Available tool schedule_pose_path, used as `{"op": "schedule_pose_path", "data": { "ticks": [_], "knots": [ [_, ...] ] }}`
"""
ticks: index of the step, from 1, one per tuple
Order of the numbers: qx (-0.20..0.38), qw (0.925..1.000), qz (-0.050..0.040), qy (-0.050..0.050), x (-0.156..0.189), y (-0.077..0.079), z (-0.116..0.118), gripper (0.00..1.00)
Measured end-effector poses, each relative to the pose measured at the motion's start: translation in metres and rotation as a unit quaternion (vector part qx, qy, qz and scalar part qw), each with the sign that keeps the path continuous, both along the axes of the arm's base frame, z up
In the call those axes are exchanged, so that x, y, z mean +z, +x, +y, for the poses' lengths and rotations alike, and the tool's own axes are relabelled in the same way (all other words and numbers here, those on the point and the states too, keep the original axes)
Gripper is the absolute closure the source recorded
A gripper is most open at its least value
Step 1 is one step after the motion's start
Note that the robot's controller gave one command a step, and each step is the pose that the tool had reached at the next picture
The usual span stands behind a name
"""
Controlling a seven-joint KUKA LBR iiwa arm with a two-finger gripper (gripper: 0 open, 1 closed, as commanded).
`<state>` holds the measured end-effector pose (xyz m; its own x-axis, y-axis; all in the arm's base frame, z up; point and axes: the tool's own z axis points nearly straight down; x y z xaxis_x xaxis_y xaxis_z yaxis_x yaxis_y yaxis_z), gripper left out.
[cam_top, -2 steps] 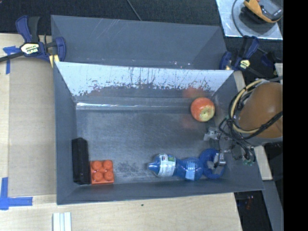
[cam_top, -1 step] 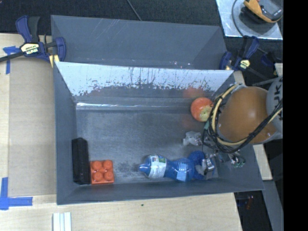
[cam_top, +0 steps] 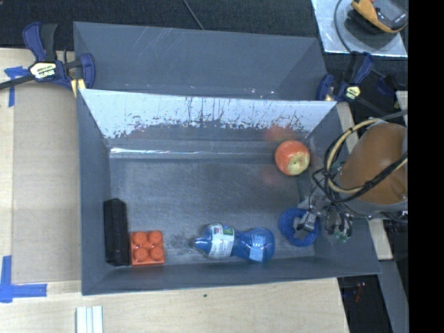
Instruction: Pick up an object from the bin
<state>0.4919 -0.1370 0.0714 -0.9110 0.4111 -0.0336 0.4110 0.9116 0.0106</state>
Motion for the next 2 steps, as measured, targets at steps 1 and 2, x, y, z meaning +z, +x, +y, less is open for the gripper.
{"op": "schedule_pose_path", "data": {
  "ticks": [1,2],
  "knots": [
    [0.001,1.0,0.0,0.0,0.0,0.0,0.0,1.0],
    [0.003,1.0,-0.0046,-0.001,0.062,0.011,0.017,1.0]
  ]
}}
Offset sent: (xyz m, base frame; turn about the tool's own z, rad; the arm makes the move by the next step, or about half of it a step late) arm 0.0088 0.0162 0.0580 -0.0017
